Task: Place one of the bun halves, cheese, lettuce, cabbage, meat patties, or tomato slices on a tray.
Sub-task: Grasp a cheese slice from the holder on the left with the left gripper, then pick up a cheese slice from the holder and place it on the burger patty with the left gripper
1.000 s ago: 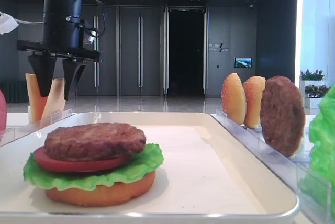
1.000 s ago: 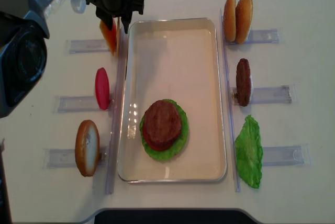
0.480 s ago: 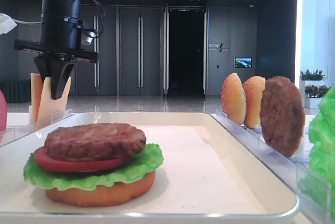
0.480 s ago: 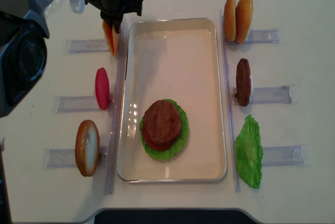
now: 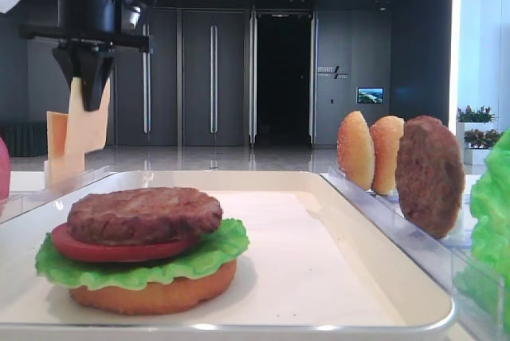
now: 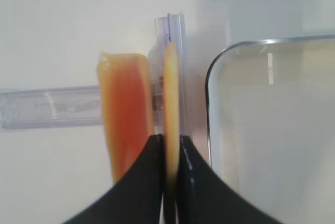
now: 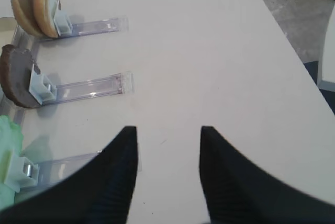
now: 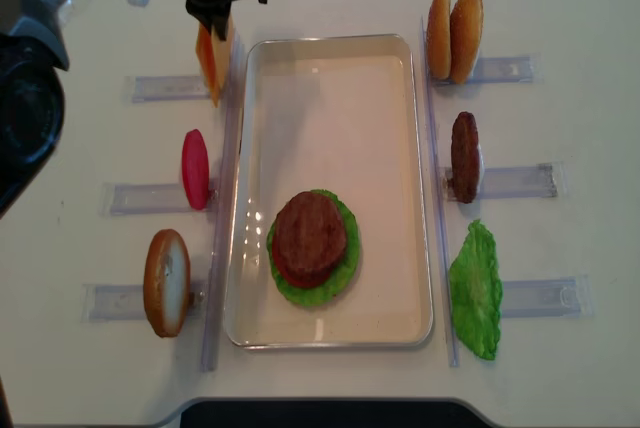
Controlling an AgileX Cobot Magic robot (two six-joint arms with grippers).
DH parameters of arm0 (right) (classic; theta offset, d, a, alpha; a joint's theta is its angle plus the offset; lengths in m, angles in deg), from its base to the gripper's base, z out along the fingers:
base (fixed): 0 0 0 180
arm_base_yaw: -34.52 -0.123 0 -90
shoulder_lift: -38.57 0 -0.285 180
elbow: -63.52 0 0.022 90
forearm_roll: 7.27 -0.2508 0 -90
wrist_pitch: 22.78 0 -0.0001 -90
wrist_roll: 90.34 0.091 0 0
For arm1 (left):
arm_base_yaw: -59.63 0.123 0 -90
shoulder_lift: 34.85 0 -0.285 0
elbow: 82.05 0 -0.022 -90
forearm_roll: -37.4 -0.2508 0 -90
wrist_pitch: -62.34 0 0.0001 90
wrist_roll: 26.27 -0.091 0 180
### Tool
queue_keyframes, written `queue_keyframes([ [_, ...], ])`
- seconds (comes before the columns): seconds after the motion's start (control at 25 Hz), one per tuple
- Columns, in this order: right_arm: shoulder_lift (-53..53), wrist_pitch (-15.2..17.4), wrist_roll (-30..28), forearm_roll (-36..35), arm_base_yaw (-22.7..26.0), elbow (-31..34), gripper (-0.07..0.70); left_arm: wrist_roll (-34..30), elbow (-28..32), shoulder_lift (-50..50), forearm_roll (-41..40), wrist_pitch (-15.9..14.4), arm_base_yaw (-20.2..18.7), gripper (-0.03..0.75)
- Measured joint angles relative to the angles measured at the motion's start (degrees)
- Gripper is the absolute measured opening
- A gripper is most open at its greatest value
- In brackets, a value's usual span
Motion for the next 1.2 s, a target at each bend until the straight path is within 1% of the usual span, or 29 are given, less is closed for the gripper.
queue_keyframes([
  [0.48, 0.0, 0.0, 0.0, -0.1, 0.0, 0.0, 0.303, 0.0, -0.7, -12.1, 0.0, -1.1, 0.0, 0.031],
  [0.68, 0.0, 0.0, 0.0, -0.2, 0.0, 0.0, 0.303, 0.0, -0.7, -13.9, 0.2, -1.3, 0.0, 0.03],
  [0.84, 0.0, 0.0, 0.0, -0.2, 0.0, 0.0, 0.303, 0.0, 0.1, -15.1, 1.9, -1.3, 0.0, 0.03],
  [0.92, 0.0, 0.0, 0.0, -0.2, 0.0, 0.0, 0.303, 0.3, 1.9, -16.8, 3.0, -1.3, 0.0, 0.03],
  [1.0, 0.0, 0.0, 0.0, -0.2, 0.0, 0.0, 0.303, 0.7, 5.0, -19.7, 3.8, -1.3, 0.0, 0.03],
  [1.12, 0.0, 0.0, 0.0, -0.2, 0.0, 0.0, 0.303, 1.0, 12.5, -26.4, 4.7, -1.3, -0.2, 0.03],
  [1.2, 0.0, 0.0, 0.0, -0.2, 0.0, 0.0, 0.303, 1.9, 18.3, -31.3, 4.1, -1.3, -1.0, 0.03],
])
